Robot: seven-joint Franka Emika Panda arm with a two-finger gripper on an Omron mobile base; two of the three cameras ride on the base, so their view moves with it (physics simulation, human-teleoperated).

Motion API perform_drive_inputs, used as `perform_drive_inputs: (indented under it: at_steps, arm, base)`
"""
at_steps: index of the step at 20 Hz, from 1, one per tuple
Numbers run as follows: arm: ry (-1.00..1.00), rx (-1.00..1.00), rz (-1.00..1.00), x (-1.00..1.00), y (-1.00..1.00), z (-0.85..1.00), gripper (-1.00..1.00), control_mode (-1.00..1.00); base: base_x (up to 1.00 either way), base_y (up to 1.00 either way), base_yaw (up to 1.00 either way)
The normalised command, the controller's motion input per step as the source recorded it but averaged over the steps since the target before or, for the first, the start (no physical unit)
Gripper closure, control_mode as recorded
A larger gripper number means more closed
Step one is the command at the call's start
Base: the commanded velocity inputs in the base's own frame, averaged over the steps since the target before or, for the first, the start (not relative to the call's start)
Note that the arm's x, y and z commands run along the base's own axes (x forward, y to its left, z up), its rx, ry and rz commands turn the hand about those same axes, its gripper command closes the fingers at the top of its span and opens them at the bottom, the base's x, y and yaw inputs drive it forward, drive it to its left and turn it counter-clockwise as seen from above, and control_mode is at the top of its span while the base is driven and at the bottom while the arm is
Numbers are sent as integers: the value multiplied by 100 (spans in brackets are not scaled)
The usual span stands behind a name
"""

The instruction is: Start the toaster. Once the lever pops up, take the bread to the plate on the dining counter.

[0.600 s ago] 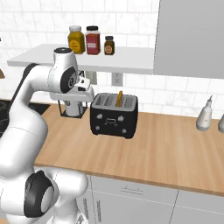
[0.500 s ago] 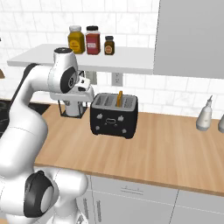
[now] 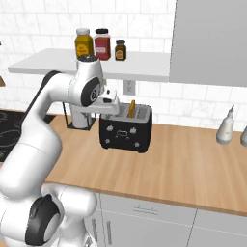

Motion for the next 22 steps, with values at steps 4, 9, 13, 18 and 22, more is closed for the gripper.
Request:
perform_drive_inputs:
  at_steps: [4, 9, 13, 18, 22]
  arm:
    - [-1, -2, 0, 0, -50, -4, -100, -100]
    - [-6, -4, 0, 0, -41, -31, -100, -100]
    - [-10, -1, 0, 1, -43, -31, -100, -100]
    - [-12, 0, 0, 4, -36, -21, -100, -100]
    - [-10, 0, 0, 11, -32, -17, -100, -100]
  base:
    - [0, 0, 0]
    - [0, 0, 0]
    - [0, 0, 0]
    - [0, 0, 0]
    - [0, 0, 0]
